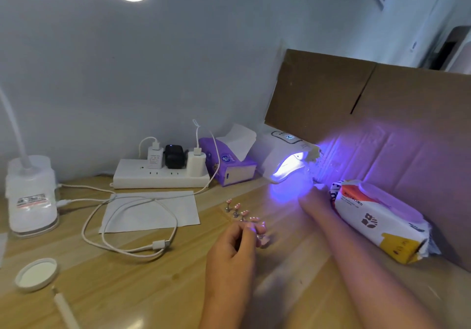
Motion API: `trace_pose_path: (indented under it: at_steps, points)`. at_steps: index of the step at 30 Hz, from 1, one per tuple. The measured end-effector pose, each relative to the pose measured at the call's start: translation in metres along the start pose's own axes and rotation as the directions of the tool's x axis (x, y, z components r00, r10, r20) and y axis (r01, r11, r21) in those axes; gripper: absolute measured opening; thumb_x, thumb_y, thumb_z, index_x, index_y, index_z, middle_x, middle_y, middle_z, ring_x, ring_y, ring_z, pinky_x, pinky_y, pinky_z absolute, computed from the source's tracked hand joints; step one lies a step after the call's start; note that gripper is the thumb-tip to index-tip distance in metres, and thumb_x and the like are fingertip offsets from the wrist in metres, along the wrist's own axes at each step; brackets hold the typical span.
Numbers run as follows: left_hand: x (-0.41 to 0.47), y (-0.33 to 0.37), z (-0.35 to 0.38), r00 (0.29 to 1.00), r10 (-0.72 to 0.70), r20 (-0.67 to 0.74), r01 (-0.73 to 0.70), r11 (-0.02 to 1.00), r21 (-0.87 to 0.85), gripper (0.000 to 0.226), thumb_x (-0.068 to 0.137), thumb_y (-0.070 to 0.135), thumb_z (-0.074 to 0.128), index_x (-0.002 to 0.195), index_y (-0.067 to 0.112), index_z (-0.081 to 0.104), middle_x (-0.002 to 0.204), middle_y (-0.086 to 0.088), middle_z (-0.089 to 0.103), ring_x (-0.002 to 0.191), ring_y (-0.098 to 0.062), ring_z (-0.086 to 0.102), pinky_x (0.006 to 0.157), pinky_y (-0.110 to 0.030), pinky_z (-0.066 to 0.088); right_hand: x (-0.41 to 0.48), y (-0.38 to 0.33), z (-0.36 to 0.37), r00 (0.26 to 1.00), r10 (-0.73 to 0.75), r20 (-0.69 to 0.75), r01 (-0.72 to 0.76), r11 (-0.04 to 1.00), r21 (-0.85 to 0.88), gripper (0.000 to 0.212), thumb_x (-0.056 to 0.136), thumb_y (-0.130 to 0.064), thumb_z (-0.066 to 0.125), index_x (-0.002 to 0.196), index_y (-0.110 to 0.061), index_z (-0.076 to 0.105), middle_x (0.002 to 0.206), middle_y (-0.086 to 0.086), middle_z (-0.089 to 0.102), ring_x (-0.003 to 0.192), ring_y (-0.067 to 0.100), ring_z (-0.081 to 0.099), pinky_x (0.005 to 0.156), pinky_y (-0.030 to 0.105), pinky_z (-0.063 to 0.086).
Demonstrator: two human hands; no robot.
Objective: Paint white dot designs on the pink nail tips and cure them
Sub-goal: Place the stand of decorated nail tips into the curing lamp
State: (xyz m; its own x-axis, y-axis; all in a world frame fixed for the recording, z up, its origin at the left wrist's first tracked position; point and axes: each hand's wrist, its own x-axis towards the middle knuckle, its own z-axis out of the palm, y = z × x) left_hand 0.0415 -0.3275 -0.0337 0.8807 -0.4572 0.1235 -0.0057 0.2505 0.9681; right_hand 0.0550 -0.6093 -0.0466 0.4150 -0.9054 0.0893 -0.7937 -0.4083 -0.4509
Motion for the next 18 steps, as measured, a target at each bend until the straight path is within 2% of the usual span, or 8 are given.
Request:
trace_pose_path:
  at_steps: [4,7,13,18]
  points:
    - [0.000,0.001,0.000,1.000,-0.001,0.005,0.000,1.000,0.017,0.030,0.095,0.009,0.052,0.072,0.011,0.071,0.058,0.018,0.063,0.055,0.006,0.054,0.056,-0.006,0.037,-0.002,-0.002,0.003,0.990,-0.139,-0.033,0.138,0.990,-0.033,0.043,0.098,-0.014,0.040,0.140,-0.015,0.045,0.144,0.021,0.037,0.133,0.038,0.033,0.107,0.039,0.028]
    - [0.000,0.002,0.000,1.000,0.000,0.001,-0.001,1.000,0.025,0.029,0.094,0.010,0.053,0.073,0.013,0.072,0.060,0.018,0.064,0.057,0.006,0.055,0.057,-0.006,0.038,0.001,-0.003,0.004,0.983,-0.177,-0.044,0.175,0.984,-0.036,0.040,0.096,-0.012,0.040,0.136,-0.012,0.048,0.144,0.019,0.038,0.134,0.036,0.031,0.109,0.039,0.026]
    - [-0.002,0.002,-0.002,1.000,-0.008,0.015,0.008,0.999,0.044,0.029,0.095,0.012,0.052,0.074,0.014,0.072,0.060,0.020,0.064,0.059,0.007,0.056,0.058,-0.005,0.039,0.009,-0.009,0.003,0.990,-0.136,-0.031,0.134,0.988,-0.078,0.038,0.102,-0.023,0.038,0.135,-0.007,0.049,0.143,0.022,0.037,0.132,0.039,0.030,0.107,0.040,0.026]
    - [-0.001,0.000,-0.001,1.000,-0.004,0.011,0.003,1.000,0.029,0.029,0.094,0.012,0.053,0.071,0.014,0.071,0.061,0.019,0.064,0.058,0.008,0.056,0.057,-0.005,0.038,0.031,-0.015,0.001,0.997,-0.054,-0.047,0.055,0.998,0.005,0.037,0.102,-0.022,0.038,0.127,-0.001,0.055,0.137,0.026,0.042,0.127,0.039,0.037,0.102,0.039,0.033]
